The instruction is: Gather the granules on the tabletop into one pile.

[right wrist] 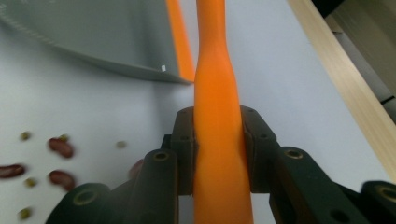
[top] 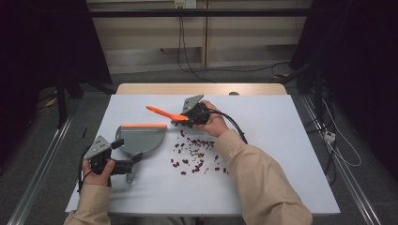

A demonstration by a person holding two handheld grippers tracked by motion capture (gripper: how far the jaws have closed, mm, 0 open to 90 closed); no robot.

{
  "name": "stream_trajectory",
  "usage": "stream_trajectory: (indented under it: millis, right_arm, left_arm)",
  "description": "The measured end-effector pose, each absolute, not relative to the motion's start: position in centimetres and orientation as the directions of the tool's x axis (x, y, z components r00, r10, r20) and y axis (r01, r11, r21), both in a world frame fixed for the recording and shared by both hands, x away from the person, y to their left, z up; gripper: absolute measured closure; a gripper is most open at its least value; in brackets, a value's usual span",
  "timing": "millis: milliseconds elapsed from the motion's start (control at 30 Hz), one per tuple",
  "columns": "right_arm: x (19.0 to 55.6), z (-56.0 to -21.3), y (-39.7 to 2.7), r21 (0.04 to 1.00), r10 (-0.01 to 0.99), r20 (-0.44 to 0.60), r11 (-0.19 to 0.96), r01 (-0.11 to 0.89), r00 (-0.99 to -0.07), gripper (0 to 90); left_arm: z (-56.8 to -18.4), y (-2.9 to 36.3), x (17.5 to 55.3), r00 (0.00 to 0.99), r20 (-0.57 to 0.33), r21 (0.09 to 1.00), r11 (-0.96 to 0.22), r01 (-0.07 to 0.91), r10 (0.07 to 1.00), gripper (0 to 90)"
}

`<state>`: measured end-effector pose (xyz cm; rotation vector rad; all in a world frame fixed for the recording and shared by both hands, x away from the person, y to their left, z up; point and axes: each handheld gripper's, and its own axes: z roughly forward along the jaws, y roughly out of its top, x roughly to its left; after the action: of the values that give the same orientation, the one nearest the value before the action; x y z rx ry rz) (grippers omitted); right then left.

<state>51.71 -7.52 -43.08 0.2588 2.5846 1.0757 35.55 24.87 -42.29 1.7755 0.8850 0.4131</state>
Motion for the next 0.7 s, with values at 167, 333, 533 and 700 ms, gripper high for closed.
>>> stream_trajectory:
  millis: [167,333,533,700]
  right_arm:
    - [50.0,-42.9,-8.0,0.711,0.21,-0.214,0.703,-0.005,-0.954,71.0]
    - [48.3,-42.7,-8.5,0.706,0.172,-0.201,0.708,-0.021,-0.965,71.0]
    - [46.4,-42.6,-9.3,0.709,0.128,-0.195,0.703,-0.05,-0.973,70.9]
    - [45.4,-42.5,-9.8,0.722,0.131,-0.176,0.691,-0.037,-0.976,70.9]
  left_arm:
    - [-42.3,24.8,35.5,0.67,-0.129,0.913,-0.176,0.368,0.731,3.6]
    - [-42.3,24.8,35.5,0.673,-0.13,0.914,-0.175,0.366,0.728,3.6]
    - [-42.3,24.8,35.5,0.674,-0.129,0.914,-0.177,0.366,0.727,3.6]
    - [-42.3,24.7,35.5,0.677,-0.126,0.914,-0.18,0.363,0.725,3.6]
